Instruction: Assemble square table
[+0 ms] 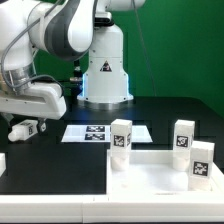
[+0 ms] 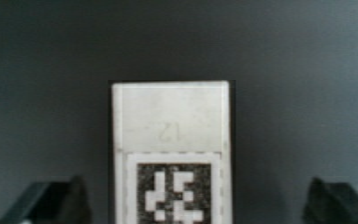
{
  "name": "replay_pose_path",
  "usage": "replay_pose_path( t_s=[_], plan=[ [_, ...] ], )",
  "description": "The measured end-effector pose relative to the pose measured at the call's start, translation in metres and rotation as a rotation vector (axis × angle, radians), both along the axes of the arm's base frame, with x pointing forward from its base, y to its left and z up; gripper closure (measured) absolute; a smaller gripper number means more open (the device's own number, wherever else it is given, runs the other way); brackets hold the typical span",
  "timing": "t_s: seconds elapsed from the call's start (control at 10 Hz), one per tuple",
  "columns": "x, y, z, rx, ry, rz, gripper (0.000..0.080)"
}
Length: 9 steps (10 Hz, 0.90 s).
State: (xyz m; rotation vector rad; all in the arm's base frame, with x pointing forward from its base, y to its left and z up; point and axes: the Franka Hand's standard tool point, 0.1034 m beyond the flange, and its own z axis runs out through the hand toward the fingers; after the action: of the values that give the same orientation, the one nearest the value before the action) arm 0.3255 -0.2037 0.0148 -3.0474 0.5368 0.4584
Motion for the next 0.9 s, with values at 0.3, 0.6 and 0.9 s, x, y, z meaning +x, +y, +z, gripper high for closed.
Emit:
replay_pose_path(
  t_s=[0.3,0.6,0.9],
  plan=[
    [0.0,0.0,0.0,-0.009,0.002,-0.031,0.0519],
    [0.031,0.038,0.01,-0.041,-0.025,-0.122,0.0519],
    [0.054,0.064,0.018,-0.074,-0.033,-0.209,0.0519]
  ],
)
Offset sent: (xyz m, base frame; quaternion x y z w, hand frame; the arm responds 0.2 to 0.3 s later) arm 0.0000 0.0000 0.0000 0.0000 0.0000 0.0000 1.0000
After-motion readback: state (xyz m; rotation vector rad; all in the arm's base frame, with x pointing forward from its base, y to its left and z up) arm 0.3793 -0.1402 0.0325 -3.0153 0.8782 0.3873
